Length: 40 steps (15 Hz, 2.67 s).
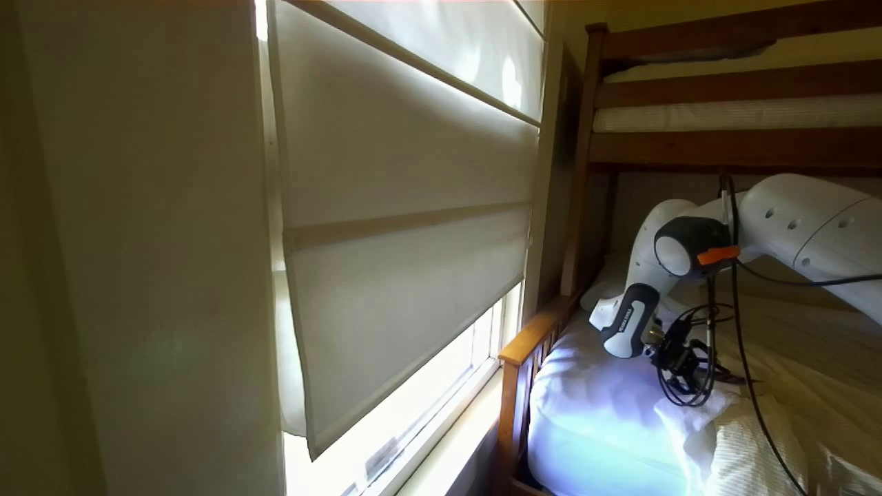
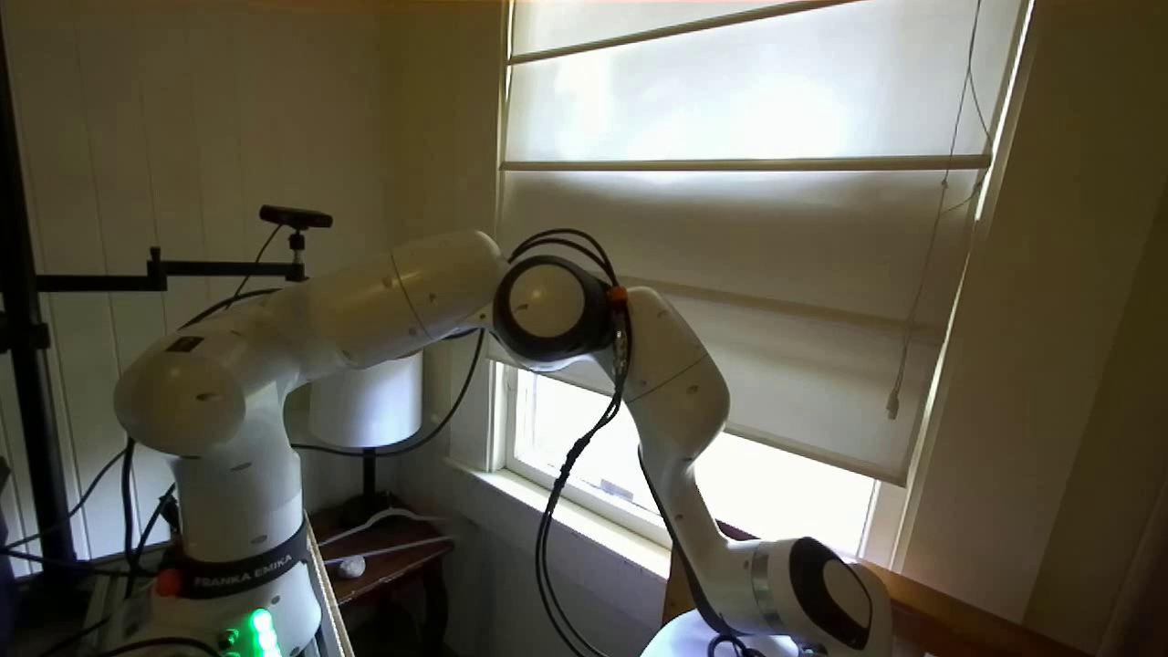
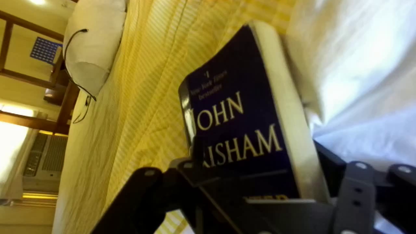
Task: Take the book off of the bed
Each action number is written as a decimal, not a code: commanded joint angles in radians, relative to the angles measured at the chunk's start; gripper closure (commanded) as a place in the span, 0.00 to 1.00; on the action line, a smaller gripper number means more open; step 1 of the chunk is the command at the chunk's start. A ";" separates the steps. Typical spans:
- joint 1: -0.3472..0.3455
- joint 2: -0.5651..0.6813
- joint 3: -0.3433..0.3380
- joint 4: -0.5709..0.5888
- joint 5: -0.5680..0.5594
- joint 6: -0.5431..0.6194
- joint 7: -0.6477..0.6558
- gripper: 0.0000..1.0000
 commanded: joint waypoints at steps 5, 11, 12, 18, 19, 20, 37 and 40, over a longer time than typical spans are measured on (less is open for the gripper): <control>0.046 -0.064 -0.054 -0.139 -0.174 0.378 -0.072 0.81; 0.192 -0.231 -0.158 -0.456 -0.470 0.631 0.120 0.91; 0.222 -0.259 -0.181 -0.508 -0.542 0.676 0.176 0.91; 0.543 -0.334 -0.500 -0.731 -1.005 1.020 0.586 0.91; 0.605 -0.335 -0.559 -0.739 -1.084 1.070 0.653 0.91; 0.659 -0.346 -0.607 -0.744 -1.162 1.109 0.712 0.91; 0.813 -0.492 -0.631 -0.787 -1.599 1.193 1.006 0.91; 0.870 -0.545 -0.631 -0.830 -1.620 1.112 1.059 0.91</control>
